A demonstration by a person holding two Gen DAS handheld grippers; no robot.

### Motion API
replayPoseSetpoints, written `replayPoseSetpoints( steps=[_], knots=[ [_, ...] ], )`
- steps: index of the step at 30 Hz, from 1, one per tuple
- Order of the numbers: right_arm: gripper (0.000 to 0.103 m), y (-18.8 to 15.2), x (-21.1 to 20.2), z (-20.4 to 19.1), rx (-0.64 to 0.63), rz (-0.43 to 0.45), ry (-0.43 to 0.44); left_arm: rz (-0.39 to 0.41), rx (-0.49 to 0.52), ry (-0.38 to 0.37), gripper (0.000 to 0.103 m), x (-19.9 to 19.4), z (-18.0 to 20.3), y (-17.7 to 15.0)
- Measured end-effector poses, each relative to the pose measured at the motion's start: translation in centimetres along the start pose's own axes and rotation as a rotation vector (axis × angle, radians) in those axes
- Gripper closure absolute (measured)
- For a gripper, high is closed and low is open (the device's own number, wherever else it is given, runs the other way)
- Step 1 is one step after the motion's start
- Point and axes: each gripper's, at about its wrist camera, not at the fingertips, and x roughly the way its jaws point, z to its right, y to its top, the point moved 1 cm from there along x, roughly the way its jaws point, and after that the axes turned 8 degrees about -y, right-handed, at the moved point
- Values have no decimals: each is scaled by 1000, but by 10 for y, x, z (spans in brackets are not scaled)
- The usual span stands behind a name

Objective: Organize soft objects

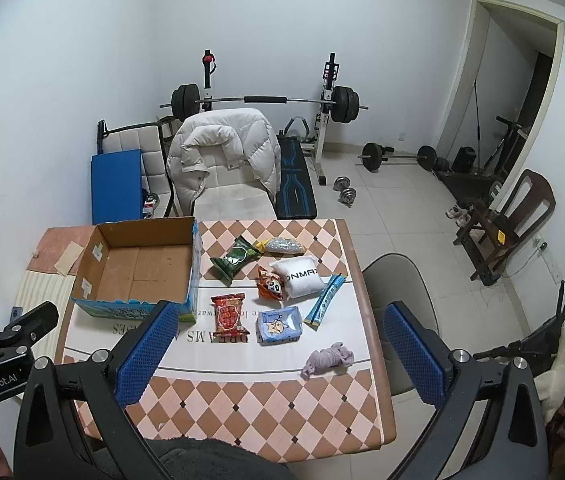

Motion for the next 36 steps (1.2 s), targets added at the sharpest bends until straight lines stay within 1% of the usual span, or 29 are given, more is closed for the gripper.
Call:
replayPoseSetpoints(
  steps=[7,10,13,17,19,21,22,24,25,27,28,32,34,36],
  knots=[
    [0,2,-1,-1,1,2,7,0,-2,-1,0,0,1,-4],
    [0,9,7,6,30,-24,25,-9,-3,-6,0,10,3,-1],
    [0,13,37,28,89,-85,23,-32,30,11,0,39,11,10],
    [0,11,106,64,169,-223,4,-84,121,56,0,104,28,29],
    [0,2,153,78,199,-316,-15,-147,179,82,0,147,42,35],
    [0,-14,195,88,234,-401,-28,-226,217,74,0,190,52,37],
    [0,-26,217,93,258,-446,-24,-257,227,67,0,206,57,37],
    [0,-53,261,102,309,-541,-16,-370,252,40,0,255,72,35],
    [0,-66,281,104,333,-584,-12,-407,258,32,0,271,77,34],
    [0,-95,318,108,371,-653,-15,-503,267,24,0,319,91,32],
    [0,-108,337,109,392,-694,-16,-535,269,17,0,335,97,31],
    [0,-147,391,104,469,-808,10,-687,271,13,0,415,122,24],
    [0,-163,415,104,496,-845,15,-743,275,11,0,440,129,20],
    [0,-172,428,102,514,-878,26,-791,295,35,0,467,135,14]
  ],
)
